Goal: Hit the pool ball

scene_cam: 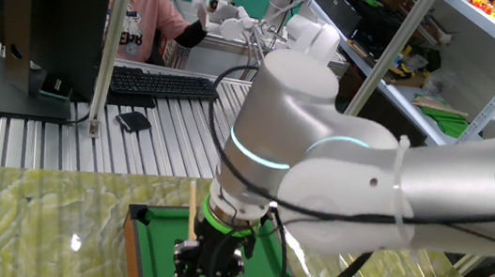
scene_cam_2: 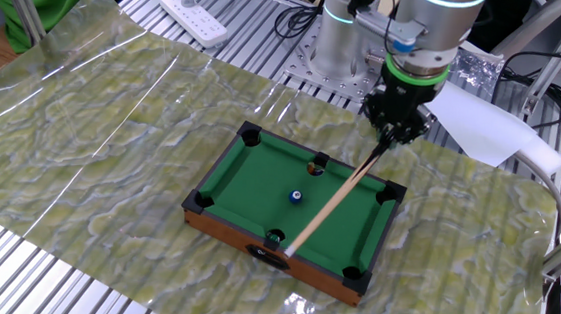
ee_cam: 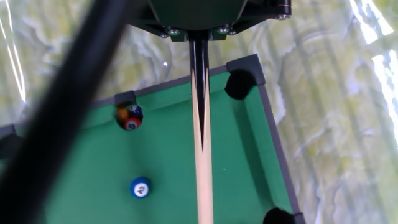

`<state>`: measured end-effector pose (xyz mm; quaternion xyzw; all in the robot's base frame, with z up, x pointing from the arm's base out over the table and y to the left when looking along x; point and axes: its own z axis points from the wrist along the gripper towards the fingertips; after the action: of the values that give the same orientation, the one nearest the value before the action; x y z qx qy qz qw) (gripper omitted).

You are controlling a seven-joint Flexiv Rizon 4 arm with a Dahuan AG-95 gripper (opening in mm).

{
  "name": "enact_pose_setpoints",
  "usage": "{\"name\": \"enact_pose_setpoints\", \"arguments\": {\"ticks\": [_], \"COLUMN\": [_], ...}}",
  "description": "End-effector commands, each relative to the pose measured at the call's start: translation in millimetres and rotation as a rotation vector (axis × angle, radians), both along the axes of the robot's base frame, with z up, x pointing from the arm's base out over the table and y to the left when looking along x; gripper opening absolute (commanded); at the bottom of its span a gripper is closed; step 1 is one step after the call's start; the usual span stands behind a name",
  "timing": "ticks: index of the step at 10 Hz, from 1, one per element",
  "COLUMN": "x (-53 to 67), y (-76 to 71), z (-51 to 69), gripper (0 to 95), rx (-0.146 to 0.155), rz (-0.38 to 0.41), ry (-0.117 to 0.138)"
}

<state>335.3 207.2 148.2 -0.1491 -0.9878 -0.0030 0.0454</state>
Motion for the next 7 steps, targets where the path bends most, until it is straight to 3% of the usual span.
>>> {"name": "enact_pose_setpoints", "arguments": {"ticks": [1,4,7], "x": [-0.5,-2.5,-2.1], "y": [3.4,4.1,-1.0], "z": [3.2,11.4,28.7], "gripper": [0.0,0.0,0.0], "rx": [-0.002,-0.015,-0.009], "rz": [-0.015,-0.039,-0.039], "ry": [0.027,0.027,0.017]}}
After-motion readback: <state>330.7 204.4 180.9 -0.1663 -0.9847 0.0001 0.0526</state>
